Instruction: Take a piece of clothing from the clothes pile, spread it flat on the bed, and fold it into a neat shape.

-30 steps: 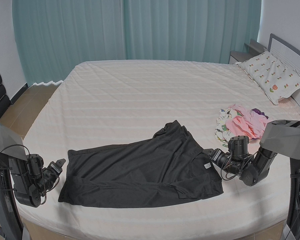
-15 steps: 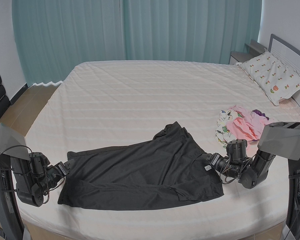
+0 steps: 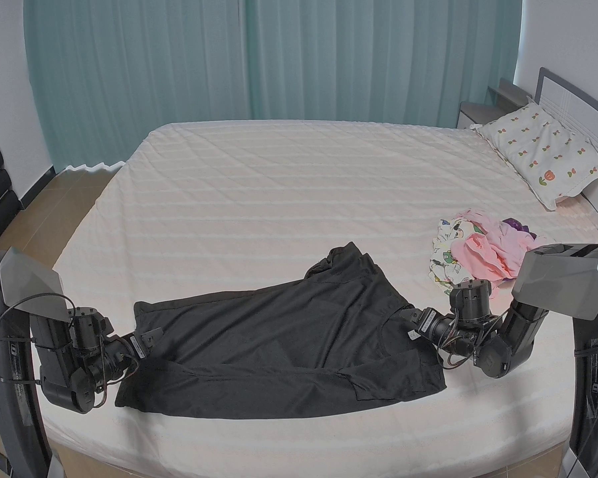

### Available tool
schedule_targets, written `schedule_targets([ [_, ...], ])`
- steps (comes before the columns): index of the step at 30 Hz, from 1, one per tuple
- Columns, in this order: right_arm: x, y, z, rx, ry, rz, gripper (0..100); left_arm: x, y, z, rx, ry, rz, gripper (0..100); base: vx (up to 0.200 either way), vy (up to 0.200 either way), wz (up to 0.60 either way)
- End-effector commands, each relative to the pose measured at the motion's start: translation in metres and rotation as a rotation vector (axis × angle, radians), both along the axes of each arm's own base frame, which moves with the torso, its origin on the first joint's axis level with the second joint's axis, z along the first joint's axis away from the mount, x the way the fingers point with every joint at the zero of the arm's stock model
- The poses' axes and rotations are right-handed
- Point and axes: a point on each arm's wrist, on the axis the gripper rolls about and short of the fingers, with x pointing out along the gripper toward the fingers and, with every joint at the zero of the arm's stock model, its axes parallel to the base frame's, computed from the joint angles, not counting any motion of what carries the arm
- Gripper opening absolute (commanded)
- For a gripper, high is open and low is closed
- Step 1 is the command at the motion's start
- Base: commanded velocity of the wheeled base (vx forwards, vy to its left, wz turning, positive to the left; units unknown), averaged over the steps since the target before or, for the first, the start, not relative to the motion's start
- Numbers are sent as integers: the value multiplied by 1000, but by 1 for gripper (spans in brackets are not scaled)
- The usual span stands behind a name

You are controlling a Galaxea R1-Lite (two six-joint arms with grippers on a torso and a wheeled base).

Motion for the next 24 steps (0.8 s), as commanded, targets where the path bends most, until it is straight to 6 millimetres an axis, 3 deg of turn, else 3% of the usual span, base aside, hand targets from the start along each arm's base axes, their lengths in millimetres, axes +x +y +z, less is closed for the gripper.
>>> schedule_targets([
  [1, -2, 0, -2, -4, 9, 2, 100, -2, 0, -9, 6, 29, -4, 100, 0, 0, 0],
  [8, -1, -2, -2, -8, 5, 0, 100, -4, 1, -21, 10, 43, -4, 100, 0, 0, 0],
  [21, -1, -2, -2, -9, 4, 0, 100, -7, 1, -24, 8, 58, -7, 100, 0, 0, 0],
  [22, -1, -2, -2, -9, 4, 0, 100, -7, 1, -24, 8, 56, -7, 0, 0, 0, 0],
  [24, -1, -2, -1, -9, 3, 0, 100, -7, 1, -24, 7, 56, -6, 0, 0, 0, 0],
])
